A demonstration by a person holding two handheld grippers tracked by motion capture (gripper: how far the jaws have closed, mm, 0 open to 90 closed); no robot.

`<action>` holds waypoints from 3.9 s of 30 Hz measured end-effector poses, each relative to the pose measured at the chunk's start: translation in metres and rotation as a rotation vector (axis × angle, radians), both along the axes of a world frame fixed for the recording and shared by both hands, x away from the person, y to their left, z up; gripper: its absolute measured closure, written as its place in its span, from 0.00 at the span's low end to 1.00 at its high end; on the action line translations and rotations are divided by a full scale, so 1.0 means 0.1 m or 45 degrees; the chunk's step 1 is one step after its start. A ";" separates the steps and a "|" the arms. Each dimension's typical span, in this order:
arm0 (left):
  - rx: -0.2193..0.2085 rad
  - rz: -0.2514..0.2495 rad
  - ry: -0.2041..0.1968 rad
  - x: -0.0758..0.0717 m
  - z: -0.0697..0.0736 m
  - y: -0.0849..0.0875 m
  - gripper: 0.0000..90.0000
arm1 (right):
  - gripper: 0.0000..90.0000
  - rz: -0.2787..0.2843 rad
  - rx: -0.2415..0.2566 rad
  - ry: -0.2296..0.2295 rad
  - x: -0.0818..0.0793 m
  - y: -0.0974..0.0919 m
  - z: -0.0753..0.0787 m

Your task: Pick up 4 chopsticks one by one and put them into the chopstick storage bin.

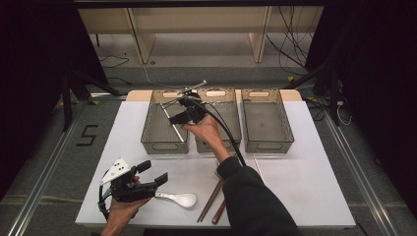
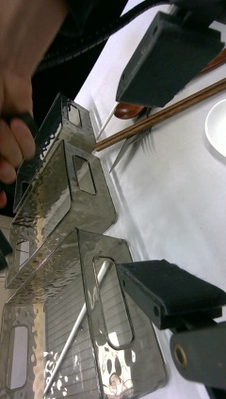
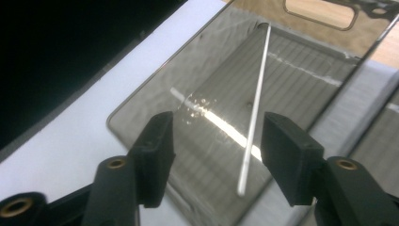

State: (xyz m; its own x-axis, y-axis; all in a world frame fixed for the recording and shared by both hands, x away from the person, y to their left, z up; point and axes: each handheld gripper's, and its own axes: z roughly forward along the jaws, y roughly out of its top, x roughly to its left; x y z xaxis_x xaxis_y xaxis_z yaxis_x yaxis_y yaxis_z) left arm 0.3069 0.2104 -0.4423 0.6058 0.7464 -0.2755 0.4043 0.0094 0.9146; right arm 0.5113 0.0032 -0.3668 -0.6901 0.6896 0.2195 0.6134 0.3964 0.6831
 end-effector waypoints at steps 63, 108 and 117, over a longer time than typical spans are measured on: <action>0.022 0.004 0.007 0.00 -0.02 -0.03 0.16 | 0.39 -0.142 -0.399 0.157 -1.37 -2.17 -0.38; 0.028 0.002 -0.002 0.00 -0.01 -0.03 0.16 | 0.79 -0.064 -0.740 0.406 -1.48 -2.16 -0.85; 0.029 0.003 -0.002 0.00 -0.01 -0.03 0.16 | 0.85 -0.061 -0.762 0.434 -1.48 -2.18 -0.86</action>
State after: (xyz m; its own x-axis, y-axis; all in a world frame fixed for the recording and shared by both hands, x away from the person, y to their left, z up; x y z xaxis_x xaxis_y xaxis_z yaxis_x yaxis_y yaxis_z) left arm 0.3065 0.2072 -0.4435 0.6045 0.7537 -0.2578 0.4032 -0.0104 0.9151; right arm 0.3632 -0.2143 -0.4527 -0.6158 0.7878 -0.0093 0.7814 0.6122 0.1207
